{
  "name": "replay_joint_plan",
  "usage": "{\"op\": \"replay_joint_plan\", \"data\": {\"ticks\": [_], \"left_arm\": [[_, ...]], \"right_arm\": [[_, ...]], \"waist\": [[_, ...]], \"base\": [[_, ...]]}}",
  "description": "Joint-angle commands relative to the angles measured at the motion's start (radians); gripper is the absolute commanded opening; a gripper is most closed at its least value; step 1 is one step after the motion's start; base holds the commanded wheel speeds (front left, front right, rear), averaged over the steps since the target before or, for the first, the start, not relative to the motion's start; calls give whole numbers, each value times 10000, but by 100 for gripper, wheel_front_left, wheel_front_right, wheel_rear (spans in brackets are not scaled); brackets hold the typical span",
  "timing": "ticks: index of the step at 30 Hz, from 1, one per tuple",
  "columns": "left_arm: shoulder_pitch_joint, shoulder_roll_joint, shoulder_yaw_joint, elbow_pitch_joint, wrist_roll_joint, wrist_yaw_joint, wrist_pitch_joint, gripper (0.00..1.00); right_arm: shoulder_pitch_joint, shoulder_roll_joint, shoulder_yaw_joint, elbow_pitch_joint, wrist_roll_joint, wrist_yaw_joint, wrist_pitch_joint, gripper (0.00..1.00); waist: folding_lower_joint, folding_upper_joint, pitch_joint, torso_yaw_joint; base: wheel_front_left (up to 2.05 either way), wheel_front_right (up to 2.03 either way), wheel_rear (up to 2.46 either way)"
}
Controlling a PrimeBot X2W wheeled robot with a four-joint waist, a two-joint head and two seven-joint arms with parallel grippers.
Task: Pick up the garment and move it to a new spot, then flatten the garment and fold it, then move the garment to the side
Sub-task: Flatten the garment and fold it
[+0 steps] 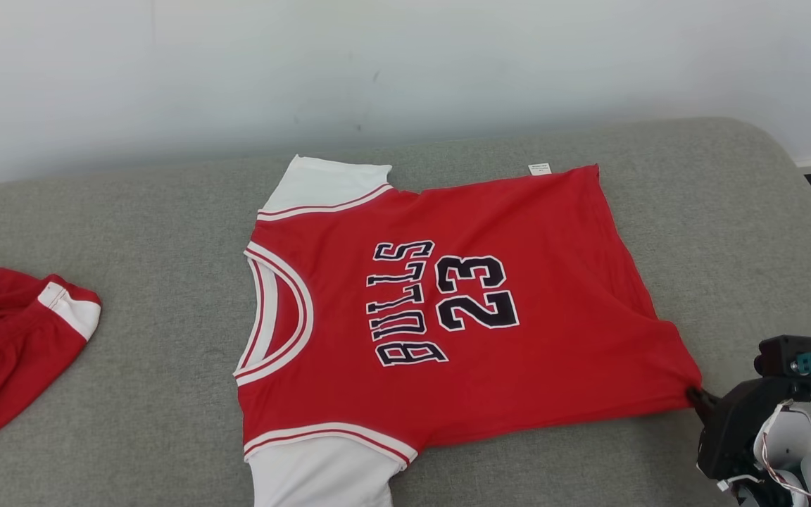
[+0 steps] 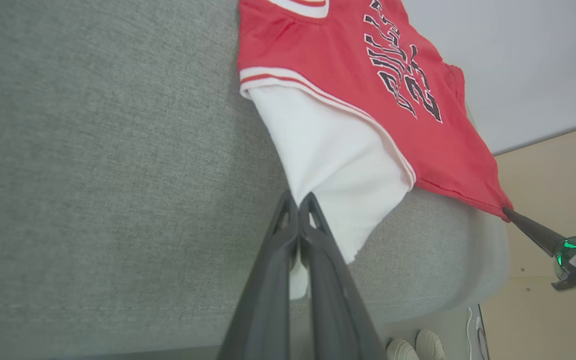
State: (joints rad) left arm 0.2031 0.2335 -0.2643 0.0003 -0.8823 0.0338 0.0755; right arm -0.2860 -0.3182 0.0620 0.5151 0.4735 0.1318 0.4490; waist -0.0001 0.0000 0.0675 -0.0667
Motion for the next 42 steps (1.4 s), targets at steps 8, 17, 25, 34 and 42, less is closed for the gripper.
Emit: {"op": "replay_joint_plan", "data": {"ticks": [8, 17, 25, 34, 42], "left_arm": [[-1659, -417, 40, 15, 284, 35, -442, 0], [-3887, -920, 140, 1361, 640, 111, -1027, 0], [-5745, -1186, 139, 3257, 1386, 510, -1941, 0], [-7229, -1384, 25, 4931, 1917, 791, -2676, 0], [-7979, -1436, -227, 5786, 2110, 631, -2888, 0]], "right_arm": [[-350, 452, -513, -1084, 195, -18, -196, 0], [-1306, 912, -721, -969, 101, -18, -802, 0], [-2173, 1193, -790, -28, -164, -18, -1961, 0], [-2965, 1384, -1172, 1078, -737, -19, -3047, 0], [-3334, 1510, -1038, 1731, -909, -19, -3318, 0]], "waist": [[1, 0, 242, 148], [1, 0, 734, 142], [1, 0, 1294, 143], [1, 0, 1732, 63], [1, 0, 1867, 51]], "base": [[0, 0, 0], [0, 0, 0], [0, 0, 0], [0, 0, 0], [0, 0, 0]]}}
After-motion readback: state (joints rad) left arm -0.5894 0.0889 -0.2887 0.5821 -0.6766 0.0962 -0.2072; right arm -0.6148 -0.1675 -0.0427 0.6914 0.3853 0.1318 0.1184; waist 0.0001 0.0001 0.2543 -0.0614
